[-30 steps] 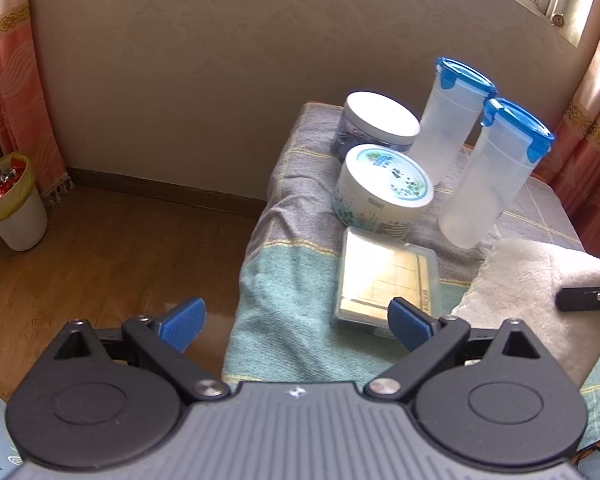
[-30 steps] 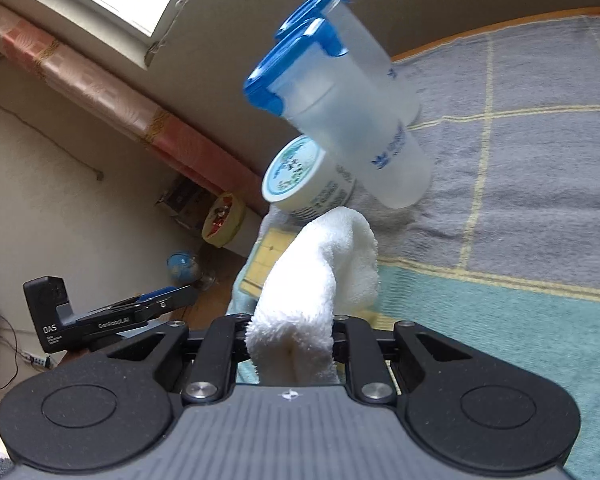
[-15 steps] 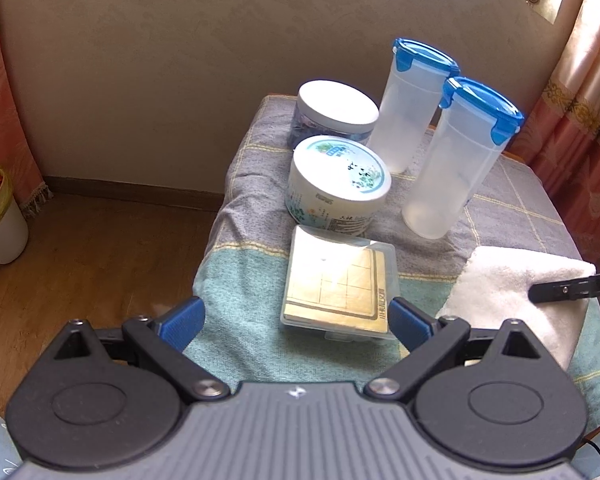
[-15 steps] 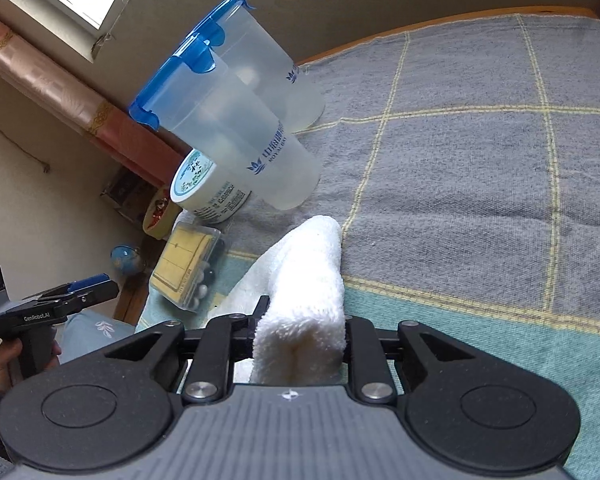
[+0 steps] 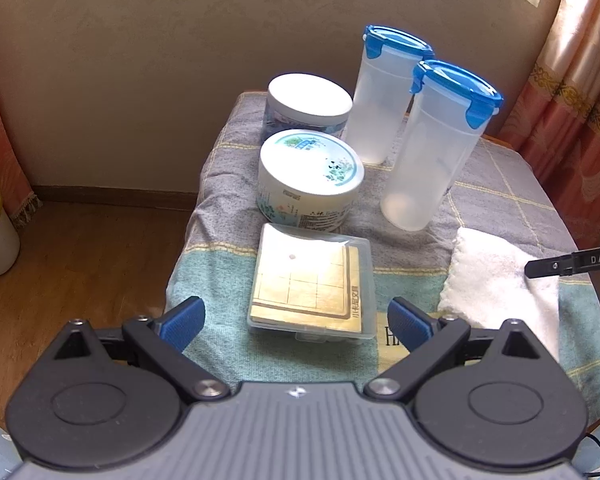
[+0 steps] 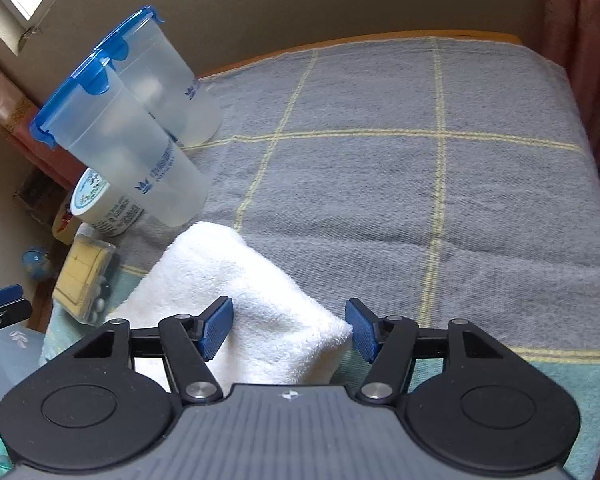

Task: Clean container
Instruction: 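Lay the white cloth on the towel and open the right tool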

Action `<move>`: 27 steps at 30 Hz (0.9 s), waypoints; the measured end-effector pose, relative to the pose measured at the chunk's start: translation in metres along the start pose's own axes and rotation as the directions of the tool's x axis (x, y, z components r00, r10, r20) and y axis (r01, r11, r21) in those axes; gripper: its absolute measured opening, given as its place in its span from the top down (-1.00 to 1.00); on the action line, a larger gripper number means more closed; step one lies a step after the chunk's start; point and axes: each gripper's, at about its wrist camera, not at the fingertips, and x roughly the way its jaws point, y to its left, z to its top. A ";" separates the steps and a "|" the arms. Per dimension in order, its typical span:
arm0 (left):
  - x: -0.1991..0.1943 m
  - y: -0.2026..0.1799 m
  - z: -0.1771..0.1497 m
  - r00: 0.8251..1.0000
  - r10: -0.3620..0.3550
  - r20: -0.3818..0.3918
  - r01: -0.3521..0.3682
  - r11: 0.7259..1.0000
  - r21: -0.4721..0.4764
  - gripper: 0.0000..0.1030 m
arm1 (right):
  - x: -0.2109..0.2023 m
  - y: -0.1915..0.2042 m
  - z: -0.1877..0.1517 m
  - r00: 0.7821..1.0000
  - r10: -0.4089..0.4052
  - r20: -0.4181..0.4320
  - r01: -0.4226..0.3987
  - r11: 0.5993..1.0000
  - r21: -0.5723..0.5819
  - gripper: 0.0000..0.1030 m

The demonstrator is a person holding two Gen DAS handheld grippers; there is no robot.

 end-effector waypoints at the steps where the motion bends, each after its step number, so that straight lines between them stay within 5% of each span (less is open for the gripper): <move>1: -0.001 -0.001 0.000 1.000 0.002 0.012 -0.003 1.000 0.005 -0.90 | -0.005 -0.001 0.000 0.999 -0.038 0.013 0.038 0.999 -0.001 -0.32; 6: -0.007 -0.005 -0.003 0.995 0.010 0.102 -0.014 0.999 0.045 -0.94 | -0.029 0.018 0.000 0.983 -0.159 0.090 0.166 0.983 -0.075 -0.41; 13: -0.013 -0.014 -0.001 0.990 0.029 0.138 -0.041 0.995 0.087 -0.94 | -0.053 0.078 -0.005 0.964 -0.149 0.220 0.200 0.952 -0.230 -0.62; 17: -0.018 -0.012 0.000 0.987 0.036 0.154 -0.045 0.998 0.054 -0.95 | -0.051 0.099 -0.012 0.962 -0.112 0.248 0.169 0.960 -0.222 -0.72; 21: -0.020 -0.013 0.000 0.979 0.099 0.176 -0.106 0.994 0.029 -0.95 | -0.034 0.112 -0.027 0.953 -0.164 0.255 0.220 0.953 -0.210 -0.73; 27: -0.019 -0.022 -0.002 0.984 0.032 0.177 -0.038 0.999 0.030 -0.95 | -0.013 0.110 -0.051 0.926 -0.245 0.286 0.292 0.947 -0.136 -0.86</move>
